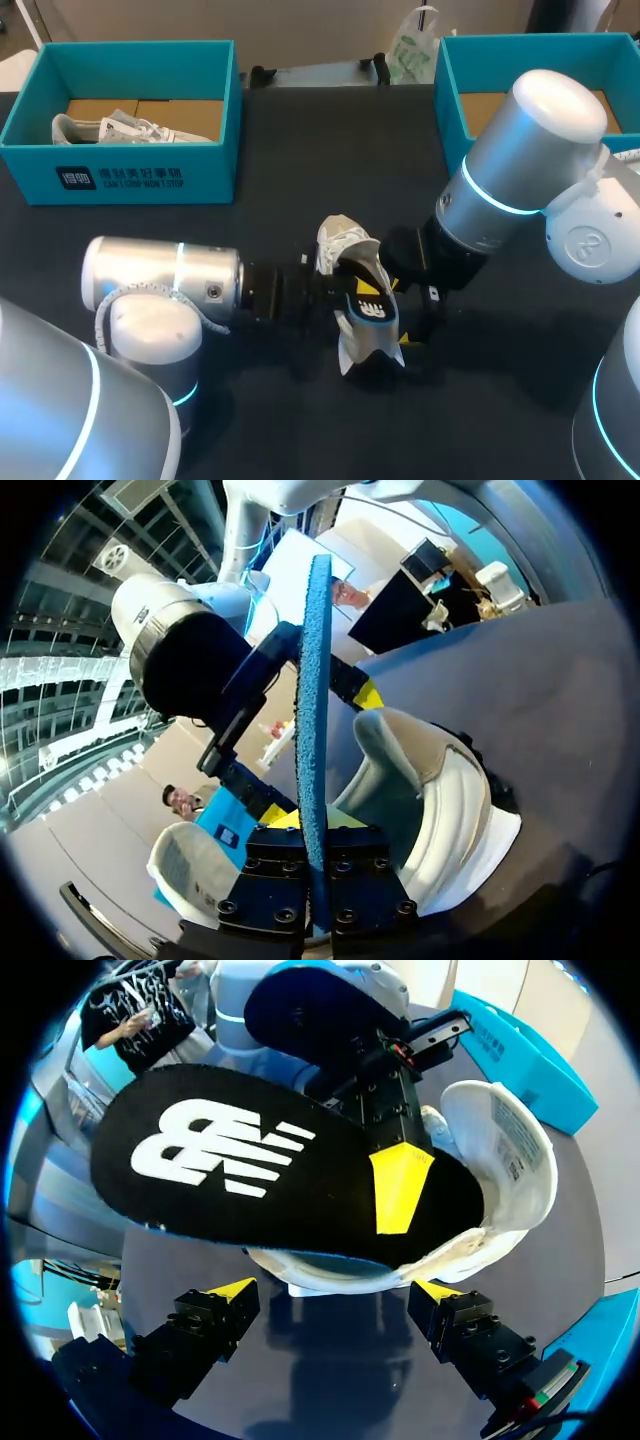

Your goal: Take the shoe out of the shoebox, open the shoe tongue, remove and reinsert the insole, then place the shoe into the shoebox

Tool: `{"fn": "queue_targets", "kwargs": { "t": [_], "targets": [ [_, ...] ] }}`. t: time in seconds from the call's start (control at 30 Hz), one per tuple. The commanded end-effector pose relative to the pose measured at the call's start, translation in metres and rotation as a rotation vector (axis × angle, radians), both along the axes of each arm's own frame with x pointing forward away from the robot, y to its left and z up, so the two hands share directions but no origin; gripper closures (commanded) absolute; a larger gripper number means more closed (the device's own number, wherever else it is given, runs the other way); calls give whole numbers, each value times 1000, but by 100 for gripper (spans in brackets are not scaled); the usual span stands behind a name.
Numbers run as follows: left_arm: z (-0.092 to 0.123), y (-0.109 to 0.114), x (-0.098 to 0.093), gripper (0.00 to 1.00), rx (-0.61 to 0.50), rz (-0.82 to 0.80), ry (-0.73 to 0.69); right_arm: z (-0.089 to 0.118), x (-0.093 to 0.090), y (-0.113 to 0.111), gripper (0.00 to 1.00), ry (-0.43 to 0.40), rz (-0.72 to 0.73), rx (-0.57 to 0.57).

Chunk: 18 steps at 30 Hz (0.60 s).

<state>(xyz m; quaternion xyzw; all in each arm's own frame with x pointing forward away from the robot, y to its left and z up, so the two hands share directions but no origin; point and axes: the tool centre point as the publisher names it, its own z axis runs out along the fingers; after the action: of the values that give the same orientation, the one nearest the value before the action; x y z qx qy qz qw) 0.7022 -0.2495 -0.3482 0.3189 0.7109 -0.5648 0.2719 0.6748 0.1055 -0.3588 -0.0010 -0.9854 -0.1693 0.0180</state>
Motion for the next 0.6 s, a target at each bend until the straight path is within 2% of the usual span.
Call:
{"fn": "queue_targets", "kwargs": {
  "t": [0.03, 0.17, 0.37, 0.4, 0.43, 0.53, 0.6],
  "targets": [
    [-4, -4, -1, 100, 7, 10, 8, -1, -1, 0, 0, -2, 0, 0],
    [-4, -4, 0, 100, 11, 11, 1, -1, -1, 0, 0, -2, 0, 0],
    [2, 2, -4, 100, -24, 8, 79, -1, -1, 0, 0, -2, 0, 0],
    [5, 3, -5, 97, -32, 9, 94, -1, -1, 0, 0, -2, 0, 0],
    [7, 4, -7, 77, -33, 7, 105, -1, -1, 0, 0, -2, 0, 0],
    [15, 7, -11, 66, -44, 15, 127, -1, -1, 0, 0, -2, 0, 0],
    [21, 8, -15, 66, -46, 15, 126, -1, -1, 0, 0, -2, 0, 0]
  ]
}}
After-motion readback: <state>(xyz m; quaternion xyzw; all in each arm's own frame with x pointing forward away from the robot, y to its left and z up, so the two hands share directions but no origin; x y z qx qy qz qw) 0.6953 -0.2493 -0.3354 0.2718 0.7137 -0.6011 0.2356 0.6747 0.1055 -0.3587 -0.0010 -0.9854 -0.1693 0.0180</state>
